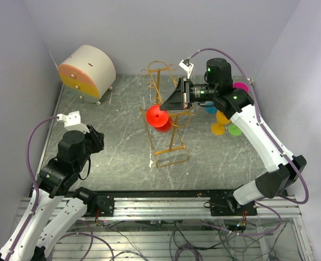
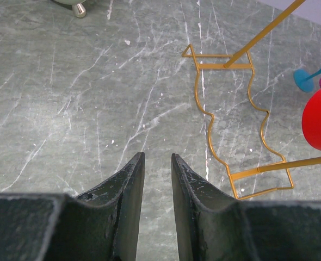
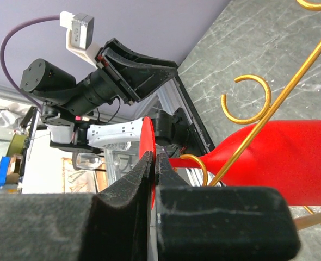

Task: Take the wine glass off the wine glass rack

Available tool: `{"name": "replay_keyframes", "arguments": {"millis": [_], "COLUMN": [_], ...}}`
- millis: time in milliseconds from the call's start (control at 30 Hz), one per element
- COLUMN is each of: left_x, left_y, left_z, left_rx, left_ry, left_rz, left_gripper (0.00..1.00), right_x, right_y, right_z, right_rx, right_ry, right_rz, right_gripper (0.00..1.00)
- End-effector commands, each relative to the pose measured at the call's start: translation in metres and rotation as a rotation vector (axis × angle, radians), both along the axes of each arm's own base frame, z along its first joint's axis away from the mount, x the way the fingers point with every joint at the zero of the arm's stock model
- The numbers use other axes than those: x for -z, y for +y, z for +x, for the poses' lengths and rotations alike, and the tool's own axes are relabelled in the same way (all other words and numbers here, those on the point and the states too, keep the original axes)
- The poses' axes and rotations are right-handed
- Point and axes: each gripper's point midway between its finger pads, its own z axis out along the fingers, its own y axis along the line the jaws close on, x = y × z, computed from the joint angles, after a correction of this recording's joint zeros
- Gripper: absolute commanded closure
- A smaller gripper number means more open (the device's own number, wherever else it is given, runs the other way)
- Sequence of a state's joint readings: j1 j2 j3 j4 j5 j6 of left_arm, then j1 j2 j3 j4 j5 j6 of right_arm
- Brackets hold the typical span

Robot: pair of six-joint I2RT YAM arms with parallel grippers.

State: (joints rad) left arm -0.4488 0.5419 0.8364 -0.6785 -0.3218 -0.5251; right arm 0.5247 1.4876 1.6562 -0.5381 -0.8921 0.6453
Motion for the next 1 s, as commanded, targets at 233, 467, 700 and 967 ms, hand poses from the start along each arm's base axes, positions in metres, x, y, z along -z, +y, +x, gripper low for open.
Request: {"name": "replay_keyframes", "arguments": {"millis": [233, 467, 700, 967], "left_x": [-0.007, -0.007, -0.003, -0.005], "left_y": [0.003, 0.0, -0.001, 0.003], "left_z": [0.001, 0.002, 0.004, 0.002], "left_rx": [-0.021, -0.009, -0.007, -0.029], "left_ry": [-0.029, -0.028, -0.006, -0.02], "left_rz": [-0.013, -0.015, -0.005, -0.01], "left_gripper": [0.63, 0.62, 0.62, 0.62], "right_x": [0.002, -0.022, -0.053, -0.106], "right_y": [0.004, 0.007, 0.018, 0.025], "right_z": [0.001, -0.011, -0.025, -0.025], "right_rx": [-0.03, -0.116, -0.272, -0.36], "right_ry": [-0.006, -0.056, -0.086, -0.206], "right_rz": [0.017, 0.102, 0.244, 0.395], "right_gripper": [1.0, 1.0, 1.0, 1.0]}}
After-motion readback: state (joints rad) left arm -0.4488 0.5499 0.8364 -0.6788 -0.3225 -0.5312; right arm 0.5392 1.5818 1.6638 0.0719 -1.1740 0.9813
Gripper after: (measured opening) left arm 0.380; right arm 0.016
